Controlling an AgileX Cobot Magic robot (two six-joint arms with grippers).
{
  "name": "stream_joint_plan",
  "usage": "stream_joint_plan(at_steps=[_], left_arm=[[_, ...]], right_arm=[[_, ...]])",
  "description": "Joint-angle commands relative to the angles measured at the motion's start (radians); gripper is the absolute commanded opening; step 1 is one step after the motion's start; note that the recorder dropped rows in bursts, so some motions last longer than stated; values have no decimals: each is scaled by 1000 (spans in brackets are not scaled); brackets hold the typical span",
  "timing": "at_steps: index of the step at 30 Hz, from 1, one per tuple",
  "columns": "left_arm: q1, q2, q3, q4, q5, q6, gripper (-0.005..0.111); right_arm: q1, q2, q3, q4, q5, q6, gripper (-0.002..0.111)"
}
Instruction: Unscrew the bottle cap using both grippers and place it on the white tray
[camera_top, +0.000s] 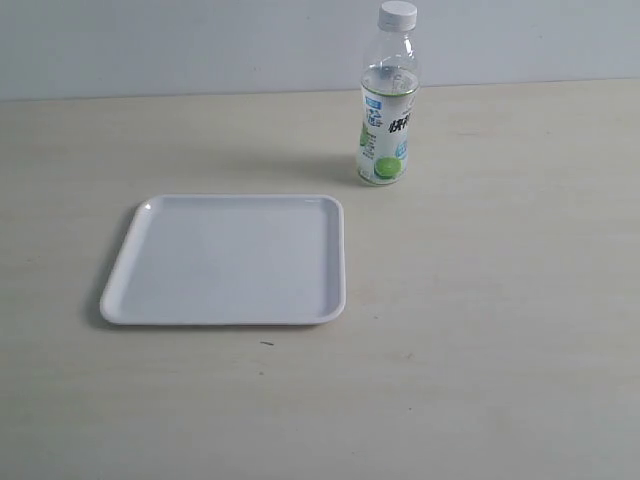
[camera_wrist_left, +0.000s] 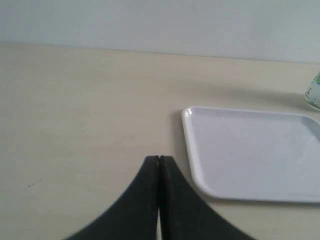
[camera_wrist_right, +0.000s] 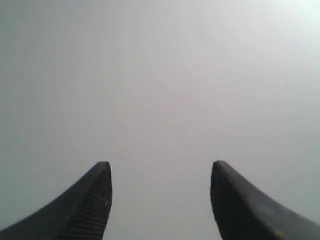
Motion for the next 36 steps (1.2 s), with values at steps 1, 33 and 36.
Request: stream_joint_plan(at_steps=[1, 33, 36], left_arm=[[-5, -5, 0, 0, -6, -8, 0], [-5, -5, 0, 0, -6, -8, 0], [-5, -5, 0, 0, -6, -8, 0]], right_arm=[[1, -5, 4, 82, 76, 9, 56], [1, 780, -353, -462, 172, 246, 0], [1, 1035, -353, -542, 81, 242, 0]])
